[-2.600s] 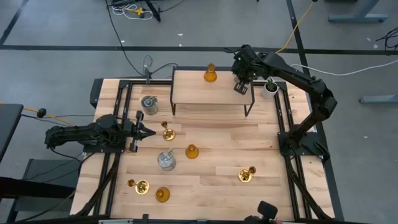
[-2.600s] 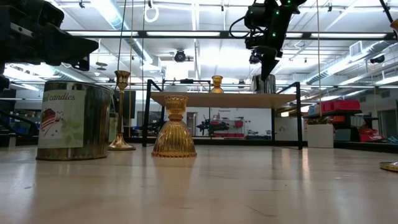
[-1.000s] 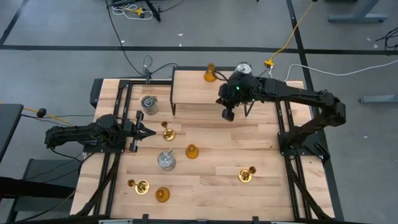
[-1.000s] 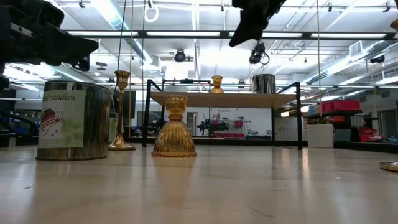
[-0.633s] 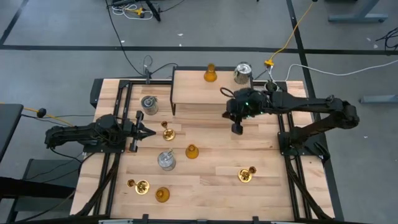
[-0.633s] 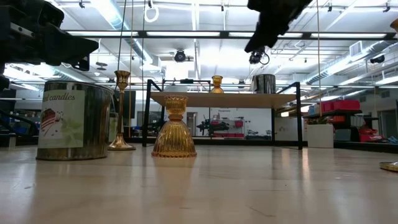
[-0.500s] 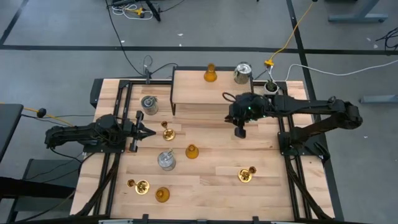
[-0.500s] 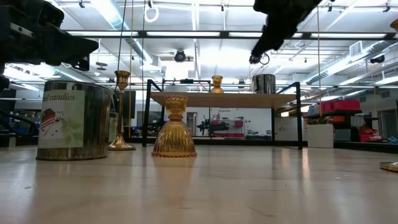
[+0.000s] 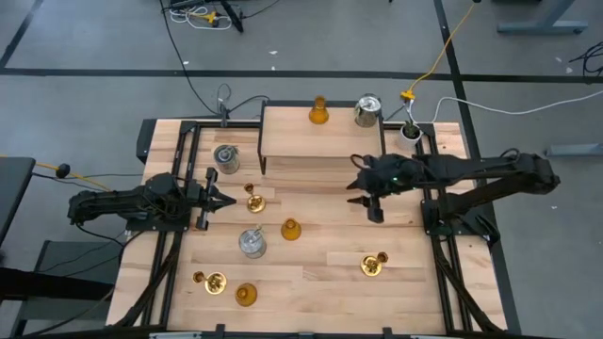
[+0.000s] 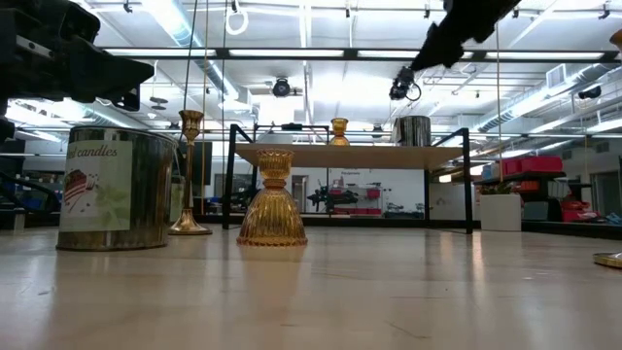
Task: Pick & Place candle stick holders
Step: Put the middle gold candle holder on the shelf
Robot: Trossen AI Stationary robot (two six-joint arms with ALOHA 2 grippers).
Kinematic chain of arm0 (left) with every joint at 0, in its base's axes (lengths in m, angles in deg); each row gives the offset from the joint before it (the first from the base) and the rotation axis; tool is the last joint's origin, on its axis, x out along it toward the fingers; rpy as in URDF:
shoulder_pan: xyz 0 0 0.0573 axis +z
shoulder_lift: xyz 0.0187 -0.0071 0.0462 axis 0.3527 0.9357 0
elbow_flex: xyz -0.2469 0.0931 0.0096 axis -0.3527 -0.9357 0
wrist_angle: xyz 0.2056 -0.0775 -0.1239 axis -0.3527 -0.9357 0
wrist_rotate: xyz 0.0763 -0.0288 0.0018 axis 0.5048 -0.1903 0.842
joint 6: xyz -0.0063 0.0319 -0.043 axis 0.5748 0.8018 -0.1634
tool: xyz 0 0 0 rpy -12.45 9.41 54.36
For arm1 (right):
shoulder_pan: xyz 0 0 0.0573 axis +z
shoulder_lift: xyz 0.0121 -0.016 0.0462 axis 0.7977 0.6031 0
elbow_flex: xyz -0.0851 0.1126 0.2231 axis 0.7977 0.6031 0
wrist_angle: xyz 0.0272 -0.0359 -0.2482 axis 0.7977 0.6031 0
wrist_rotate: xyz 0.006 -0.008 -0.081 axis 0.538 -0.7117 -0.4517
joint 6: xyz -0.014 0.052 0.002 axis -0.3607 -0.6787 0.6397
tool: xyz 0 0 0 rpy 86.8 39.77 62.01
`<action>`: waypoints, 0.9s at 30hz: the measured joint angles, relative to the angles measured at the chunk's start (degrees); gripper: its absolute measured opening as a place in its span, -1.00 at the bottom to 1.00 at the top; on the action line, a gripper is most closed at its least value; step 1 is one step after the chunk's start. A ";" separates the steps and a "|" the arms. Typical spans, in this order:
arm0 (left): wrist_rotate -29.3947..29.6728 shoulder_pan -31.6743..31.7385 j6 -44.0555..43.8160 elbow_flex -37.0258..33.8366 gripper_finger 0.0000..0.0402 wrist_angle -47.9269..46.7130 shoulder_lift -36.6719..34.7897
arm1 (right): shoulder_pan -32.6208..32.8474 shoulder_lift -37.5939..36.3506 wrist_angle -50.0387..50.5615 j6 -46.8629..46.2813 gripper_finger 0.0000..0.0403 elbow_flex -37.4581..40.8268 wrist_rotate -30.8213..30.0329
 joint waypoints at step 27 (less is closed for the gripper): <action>0.00 0.02 -0.01 0.00 -0.91 0.00 0.00 | 12.25 -7.96 10.74 -5.54 0.70 0.00 0.53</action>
